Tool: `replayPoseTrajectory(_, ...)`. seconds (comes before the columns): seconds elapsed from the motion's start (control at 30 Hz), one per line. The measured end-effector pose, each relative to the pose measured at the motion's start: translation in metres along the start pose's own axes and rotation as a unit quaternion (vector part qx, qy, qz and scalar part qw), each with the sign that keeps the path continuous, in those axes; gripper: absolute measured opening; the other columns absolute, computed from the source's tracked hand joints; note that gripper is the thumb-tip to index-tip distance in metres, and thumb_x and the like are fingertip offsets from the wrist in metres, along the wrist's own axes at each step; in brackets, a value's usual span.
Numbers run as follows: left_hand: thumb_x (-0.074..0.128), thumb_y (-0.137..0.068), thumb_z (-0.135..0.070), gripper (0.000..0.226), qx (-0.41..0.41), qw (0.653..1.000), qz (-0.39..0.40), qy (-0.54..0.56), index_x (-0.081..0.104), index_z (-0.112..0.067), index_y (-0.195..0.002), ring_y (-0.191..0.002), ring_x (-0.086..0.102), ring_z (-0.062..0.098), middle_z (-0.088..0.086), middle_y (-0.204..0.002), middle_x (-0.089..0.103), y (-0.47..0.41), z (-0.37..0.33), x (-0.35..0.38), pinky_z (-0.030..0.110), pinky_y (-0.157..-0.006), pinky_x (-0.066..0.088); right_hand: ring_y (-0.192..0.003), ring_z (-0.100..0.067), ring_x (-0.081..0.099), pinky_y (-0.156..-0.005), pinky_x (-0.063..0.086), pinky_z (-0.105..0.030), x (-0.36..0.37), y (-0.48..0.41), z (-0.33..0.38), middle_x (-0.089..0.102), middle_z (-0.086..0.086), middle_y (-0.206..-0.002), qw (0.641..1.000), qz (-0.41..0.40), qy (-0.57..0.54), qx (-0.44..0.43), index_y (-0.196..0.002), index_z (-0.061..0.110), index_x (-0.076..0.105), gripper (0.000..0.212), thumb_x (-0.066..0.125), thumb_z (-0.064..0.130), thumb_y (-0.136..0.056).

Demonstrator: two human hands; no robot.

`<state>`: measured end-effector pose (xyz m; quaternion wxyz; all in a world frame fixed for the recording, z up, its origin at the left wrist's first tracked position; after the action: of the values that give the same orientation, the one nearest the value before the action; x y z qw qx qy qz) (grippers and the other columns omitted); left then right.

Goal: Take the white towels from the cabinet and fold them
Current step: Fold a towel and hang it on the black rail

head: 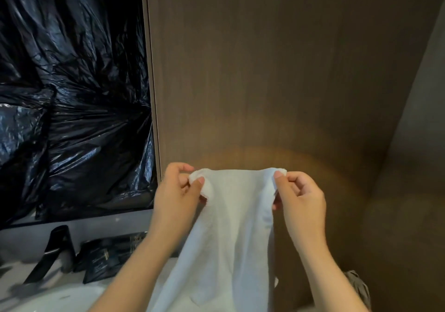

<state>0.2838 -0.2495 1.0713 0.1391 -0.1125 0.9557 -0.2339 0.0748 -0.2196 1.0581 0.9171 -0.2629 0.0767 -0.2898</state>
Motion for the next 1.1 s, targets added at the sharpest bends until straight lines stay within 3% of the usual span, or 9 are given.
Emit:
replayPoseTrajectory(0.1,0.058,-0.093,-0.018,0.015,0.067,0.995,-0.028,-0.062,0.047,-0.026,-0.101,-0.073,0.06,-0.002,-0.009,-0.07,0.065,0.021,0.003,0.0,0.022,-0.059,0.049,-0.055,-0.016,0.059,-0.05,0.051,-0.026,0.009,0.023,-0.001,0.059,0.001,-0.058,1.0,0.024,0.006,0.007,-0.076,0.013,0.062,0.025,0.062,0.031,-0.093)
replayPoseTrajectory(0.23,0.067,-0.088,-0.021,0.011,-0.046,0.997,-0.051,0.023,0.057,-0.027,-0.091,-0.055,0.06,-0.001,-0.013,-0.063,0.067,0.038,0.003,-0.005,0.011,-0.052,0.044,-0.054,-0.015,0.059,-0.053,0.053,-0.037,0.017,0.049,0.002,0.061,0.001,-0.059,0.998,0.057,-0.002,0.017,-0.076,0.016,0.062,0.021,0.063,0.029,-0.092)
replayPoseTrajectory(0.37,0.069,-0.085,-0.022,0.003,-0.111,0.99,-0.015,0.088,0.067,-0.024,-0.086,-0.048,0.061,-0.001,-0.01,-0.058,0.068,0.05,0.0,-0.005,0.015,-0.05,0.047,-0.06,-0.016,0.064,-0.057,0.056,-0.039,0.024,0.063,0.009,0.066,0.001,-0.065,0.993,0.11,-0.018,0.029,-0.082,0.016,0.065,0.014,0.066,0.028,-0.09)
replayPoseTrajectory(0.57,0.07,-0.085,-0.015,0.003,-0.108,0.986,0.018,0.129,0.069,-0.015,-0.082,-0.043,0.054,0.001,-0.004,-0.05,0.063,0.064,-0.002,-0.006,0.012,-0.044,0.044,-0.06,-0.021,0.062,-0.055,0.054,-0.03,0.027,0.077,0.013,0.066,-0.003,-0.067,0.985,0.164,-0.053,0.017,-0.082,0.023,0.066,0.007,0.07,0.025,-0.089)
replayPoseTrajectory(0.67,0.07,-0.085,-0.016,0.004,-0.091,0.989,0.015,0.113,0.067,-0.016,-0.083,-0.051,0.062,0.012,-0.001,-0.058,0.069,0.065,-0.001,-0.01,0.023,-0.055,0.053,-0.066,-0.021,0.066,-0.061,0.057,-0.036,0.025,0.078,0.014,0.069,-0.004,-0.076,0.973,0.219,-0.066,-0.002,-0.092,0.024,0.068,0.006,0.063,0.023,-0.094)
replayPoseTrajectory(0.8,0.068,-0.087,-0.021,0.002,-0.062,0.992,0.052,0.095,0.068,-0.02,-0.085,-0.069,0.068,0.029,0.001,-0.067,0.073,0.067,-0.005,-0.016,0.043,-0.071,0.055,-0.072,-0.02,0.071,-0.067,0.058,-0.029,0.019,0.076,0.015,0.073,-0.005,-0.081,0.96,0.266,-0.091,0.014,-0.109,0.034,0.064,0.022,0.056,0.017,-0.098)
replayPoseTrajectory(0.9,0.064,-0.089,-0.019,0.006,-0.046,0.99,0.065,0.113,0.069,-0.018,-0.087,-0.074,0.061,0.046,0.014,-0.072,0.071,0.07,-0.009,-0.019,0.052,-0.069,0.052,-0.071,-0.022,0.072,-0.068,0.058,-0.028,0.016,0.072,0.015,0.073,-0.009,-0.08,0.953,0.285,-0.098,0.015,-0.117,0.039,0.062,0.034,0.059,0.013,-0.096)
replayPoseTrajectory(1.1,0.061,-0.092,-0.014,0.009,-0.048,0.987,0.068,0.141,0.067,-0.01,-0.087,-0.068,0.055,0.052,0.032,-0.075,0.063,0.071,-0.015,-0.023,0.058,-0.065,0.048,-0.064,-0.02,0.07,-0.065,0.058,-0.025,0.016,0.067,0.021,0.073,-0.004,-0.076,0.952,0.301,-0.056,-0.004,-0.109,0.041,0.067,0.035,0.059,0.009,-0.095)
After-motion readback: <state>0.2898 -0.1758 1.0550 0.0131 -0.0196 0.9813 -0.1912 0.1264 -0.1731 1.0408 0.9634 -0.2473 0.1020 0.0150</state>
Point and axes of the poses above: each hand's wrist, its own y-axis away from the middle knuckle, its own x-axis out of the palm, z = x × y, the point moved 1 cm from there along -y, towards the middle knuckle
